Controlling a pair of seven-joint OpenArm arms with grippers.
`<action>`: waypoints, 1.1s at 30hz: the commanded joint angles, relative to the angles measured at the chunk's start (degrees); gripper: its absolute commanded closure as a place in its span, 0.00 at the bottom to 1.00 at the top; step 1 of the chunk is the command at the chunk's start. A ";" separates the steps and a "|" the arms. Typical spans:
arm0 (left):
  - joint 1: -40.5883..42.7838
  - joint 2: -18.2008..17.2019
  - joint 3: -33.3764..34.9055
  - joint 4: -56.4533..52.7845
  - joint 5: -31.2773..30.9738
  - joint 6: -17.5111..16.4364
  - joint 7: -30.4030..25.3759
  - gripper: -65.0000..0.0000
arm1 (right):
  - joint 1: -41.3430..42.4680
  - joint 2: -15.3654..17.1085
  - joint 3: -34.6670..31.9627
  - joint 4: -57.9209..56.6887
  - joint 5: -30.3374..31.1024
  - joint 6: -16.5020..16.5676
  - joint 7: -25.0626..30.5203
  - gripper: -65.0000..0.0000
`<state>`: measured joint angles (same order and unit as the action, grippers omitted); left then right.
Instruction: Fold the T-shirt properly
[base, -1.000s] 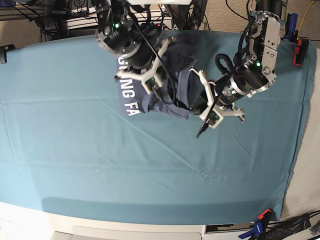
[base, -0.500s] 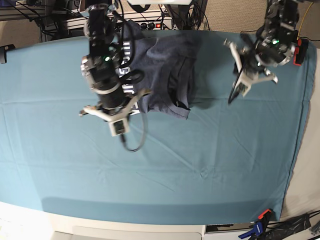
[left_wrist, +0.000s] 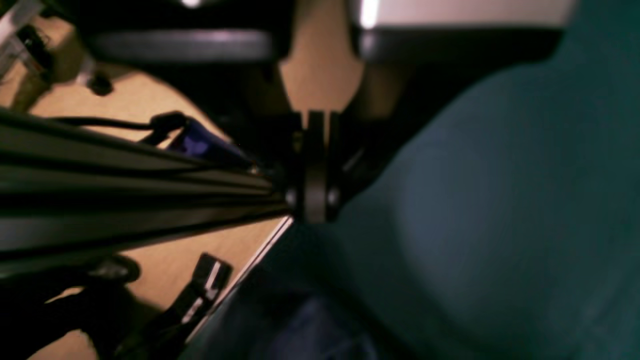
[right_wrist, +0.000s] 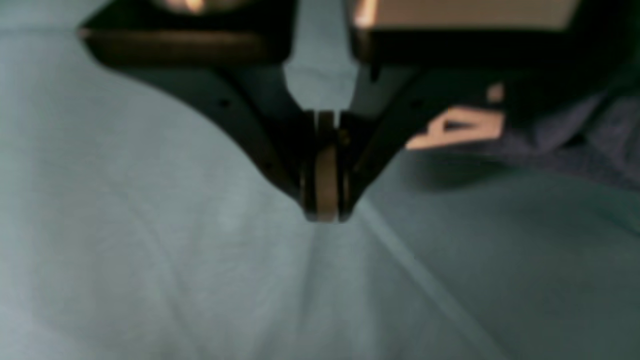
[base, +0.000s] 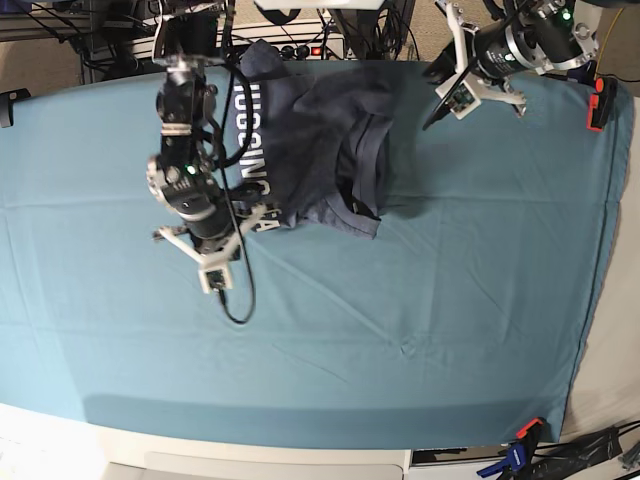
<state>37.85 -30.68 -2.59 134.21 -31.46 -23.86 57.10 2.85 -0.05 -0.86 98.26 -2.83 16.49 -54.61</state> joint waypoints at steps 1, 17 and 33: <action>0.57 -0.46 0.61 0.79 -0.37 -0.22 -0.66 1.00 | 2.14 0.09 0.07 -0.50 -0.15 -0.37 1.27 1.00; -11.43 -0.42 29.68 -5.09 18.86 6.27 -6.58 1.00 | 7.17 0.07 0.07 -5.79 0.76 2.34 1.14 1.00; -17.38 6.62 34.07 -12.70 17.79 6.49 -8.31 1.00 | 7.17 0.07 0.07 -5.81 0.92 2.62 1.11 1.00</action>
<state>20.71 -26.52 30.68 121.23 -12.56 -21.67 54.13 8.71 -0.03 -0.80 91.55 -2.26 19.11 -54.81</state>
